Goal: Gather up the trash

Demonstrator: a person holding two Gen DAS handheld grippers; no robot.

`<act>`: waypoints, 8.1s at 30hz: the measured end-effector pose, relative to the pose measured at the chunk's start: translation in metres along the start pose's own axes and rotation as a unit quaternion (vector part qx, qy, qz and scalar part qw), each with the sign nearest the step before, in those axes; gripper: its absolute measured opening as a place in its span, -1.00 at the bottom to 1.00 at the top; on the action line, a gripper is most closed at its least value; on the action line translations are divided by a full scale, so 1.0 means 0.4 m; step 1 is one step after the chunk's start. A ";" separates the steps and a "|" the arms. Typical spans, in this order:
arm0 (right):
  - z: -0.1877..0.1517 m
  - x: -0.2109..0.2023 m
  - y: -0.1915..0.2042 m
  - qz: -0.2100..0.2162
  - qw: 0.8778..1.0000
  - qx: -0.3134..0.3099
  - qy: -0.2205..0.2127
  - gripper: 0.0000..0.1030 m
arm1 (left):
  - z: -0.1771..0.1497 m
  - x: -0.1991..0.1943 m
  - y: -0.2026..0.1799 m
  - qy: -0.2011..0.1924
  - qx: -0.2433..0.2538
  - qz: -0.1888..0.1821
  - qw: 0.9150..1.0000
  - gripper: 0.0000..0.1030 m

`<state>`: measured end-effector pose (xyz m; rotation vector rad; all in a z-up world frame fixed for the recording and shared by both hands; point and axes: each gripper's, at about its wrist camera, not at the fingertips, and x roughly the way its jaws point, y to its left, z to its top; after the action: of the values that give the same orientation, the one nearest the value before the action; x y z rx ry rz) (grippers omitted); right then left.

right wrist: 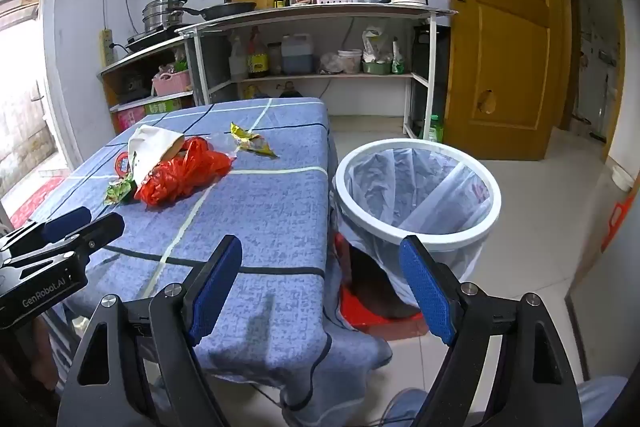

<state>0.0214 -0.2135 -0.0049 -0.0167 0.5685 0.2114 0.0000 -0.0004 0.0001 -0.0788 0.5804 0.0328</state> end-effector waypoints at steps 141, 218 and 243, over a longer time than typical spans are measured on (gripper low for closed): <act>0.228 0.487 0.236 0.205 0.964 0.048 0.161 -0.40 | 0.242 0.320 0.250 0.049 0.012 -0.034 0.998 -0.26; 0.213 0.332 -0.406 -0.004 0.986 0.153 0.072 -0.19 | 0.307 0.403 -0.309 0.069 0.090 -0.227 0.967 -0.50; 0.284 0.373 0.107 0.213 0.973 0.001 0.086 -0.19 | 0.289 0.247 0.261 -0.007 -0.025 -0.014 1.000 0.00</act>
<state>0.1956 -0.1343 0.0128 0.0910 0.7417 0.6311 0.1403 0.1141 0.0355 -0.1356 0.5647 0.0199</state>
